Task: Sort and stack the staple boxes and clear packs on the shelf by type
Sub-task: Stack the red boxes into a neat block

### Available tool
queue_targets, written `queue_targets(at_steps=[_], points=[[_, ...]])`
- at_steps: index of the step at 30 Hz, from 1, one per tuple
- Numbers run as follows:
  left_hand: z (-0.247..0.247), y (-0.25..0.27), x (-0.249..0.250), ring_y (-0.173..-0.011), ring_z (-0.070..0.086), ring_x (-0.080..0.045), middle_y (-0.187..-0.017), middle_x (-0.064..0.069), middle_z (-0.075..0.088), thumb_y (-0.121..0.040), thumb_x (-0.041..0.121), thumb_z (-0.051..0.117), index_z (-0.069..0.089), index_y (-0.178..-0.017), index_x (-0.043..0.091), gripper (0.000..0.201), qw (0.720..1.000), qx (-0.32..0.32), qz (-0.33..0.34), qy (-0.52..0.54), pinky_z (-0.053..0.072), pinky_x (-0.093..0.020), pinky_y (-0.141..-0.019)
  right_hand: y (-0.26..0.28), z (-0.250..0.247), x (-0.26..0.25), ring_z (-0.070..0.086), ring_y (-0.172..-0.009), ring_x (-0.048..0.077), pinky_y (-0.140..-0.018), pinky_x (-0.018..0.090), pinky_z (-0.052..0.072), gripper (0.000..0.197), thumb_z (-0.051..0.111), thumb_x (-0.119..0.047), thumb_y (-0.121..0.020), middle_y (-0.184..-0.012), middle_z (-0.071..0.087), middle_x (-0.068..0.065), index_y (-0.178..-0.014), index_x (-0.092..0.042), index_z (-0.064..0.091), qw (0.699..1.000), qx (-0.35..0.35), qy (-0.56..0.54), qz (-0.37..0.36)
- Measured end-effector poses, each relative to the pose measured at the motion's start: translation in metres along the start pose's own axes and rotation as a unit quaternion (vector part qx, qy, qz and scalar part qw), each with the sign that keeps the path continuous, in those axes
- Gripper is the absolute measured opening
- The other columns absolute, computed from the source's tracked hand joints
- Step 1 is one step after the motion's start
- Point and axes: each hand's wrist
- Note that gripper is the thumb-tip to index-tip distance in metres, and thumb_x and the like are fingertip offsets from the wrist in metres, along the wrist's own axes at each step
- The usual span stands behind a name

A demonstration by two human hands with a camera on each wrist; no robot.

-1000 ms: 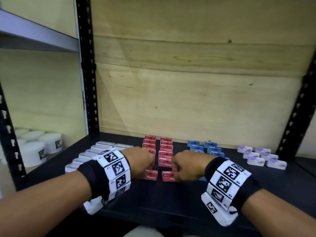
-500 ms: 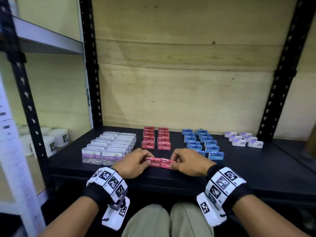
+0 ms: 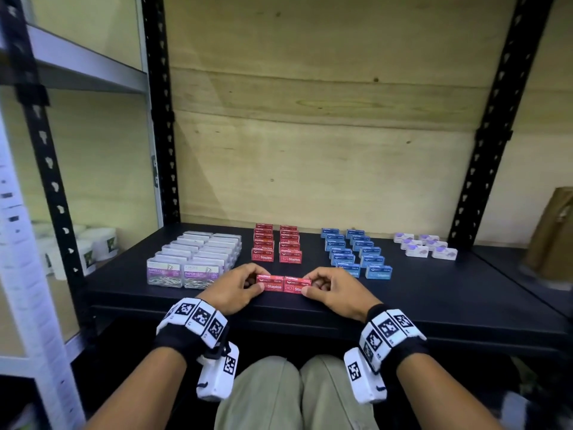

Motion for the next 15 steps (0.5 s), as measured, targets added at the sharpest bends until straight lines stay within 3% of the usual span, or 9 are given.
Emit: queue_targets(at_steps=[9, 15], points=[[0.0021, 0.0018, 0.0031, -0.106, 0.057, -0.008, -0.114, 0.01, 0.061, -0.097, 0.03, 0.056, 0.055, -0.12, 0.035, 0.024, 1.0, 0.002, -0.02, -0.015, 0.047, -0.03, -0.097, -0.0004, -0.0006, 0.0016, 0.046, -0.062, 0.0, -0.06, 0.009, 0.039, 0.018, 0.071, -0.026, -0.089, -0.075, 0.058, -0.007, -0.105, -0.017, 0.073, 1.0, -0.009, 0.005, 0.001], [0.0023, 0.0043, 0.006, -0.108, 0.055, -0.008, -0.117, 0.01, 0.058, -0.097, 0.031, 0.055, 0.053, -0.123, 0.035, 0.027, 1.0, 0.0, -0.018, -0.017, 0.044, -0.025, -0.095, 0.0005, -0.0015, 0.0012, 0.047, -0.065, 0.002, -0.062, 0.01, 0.039, 0.016, 0.069, -0.026, -0.091, -0.077, 0.057, -0.006, -0.105, -0.018, 0.072, 1.0, -0.016, 0.012, 0.002]])
Point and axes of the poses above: each hand's wrist, its own y-axis away from the middle knuckle, its own z-axis out of the palm, x = y × z
